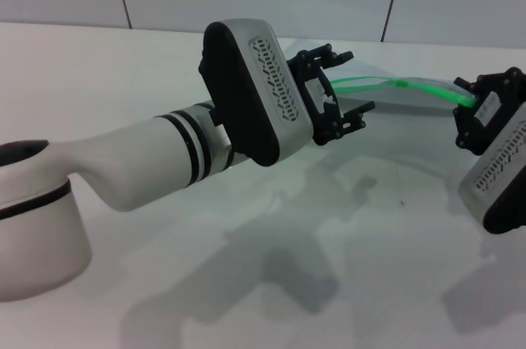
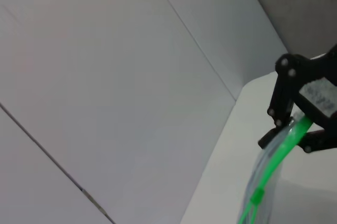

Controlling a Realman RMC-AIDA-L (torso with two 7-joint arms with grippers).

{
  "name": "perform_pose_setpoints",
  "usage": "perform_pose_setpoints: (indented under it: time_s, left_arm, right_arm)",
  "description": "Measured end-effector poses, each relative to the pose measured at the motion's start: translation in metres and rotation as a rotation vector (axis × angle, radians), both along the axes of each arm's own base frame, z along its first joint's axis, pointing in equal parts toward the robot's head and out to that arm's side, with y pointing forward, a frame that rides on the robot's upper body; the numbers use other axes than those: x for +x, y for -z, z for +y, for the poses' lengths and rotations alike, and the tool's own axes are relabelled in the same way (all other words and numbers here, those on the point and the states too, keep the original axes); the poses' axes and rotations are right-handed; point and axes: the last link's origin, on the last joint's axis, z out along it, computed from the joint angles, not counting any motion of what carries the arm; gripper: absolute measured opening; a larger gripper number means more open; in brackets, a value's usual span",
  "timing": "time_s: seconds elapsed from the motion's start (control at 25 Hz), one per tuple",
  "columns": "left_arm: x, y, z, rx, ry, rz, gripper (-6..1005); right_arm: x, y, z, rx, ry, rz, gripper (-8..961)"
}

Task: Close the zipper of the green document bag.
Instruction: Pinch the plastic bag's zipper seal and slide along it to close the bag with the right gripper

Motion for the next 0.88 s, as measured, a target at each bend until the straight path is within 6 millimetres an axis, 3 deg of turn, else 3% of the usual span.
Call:
perform_pose_setpoints:
  time_s: [0.88]
  left_arm:
    - [0.01,0.004,0.005,0.041,0.098,0.088,622]
  right_arm:
    - [-0.016,0.004,-0.007,-0.014,-0.045,0.016,52]
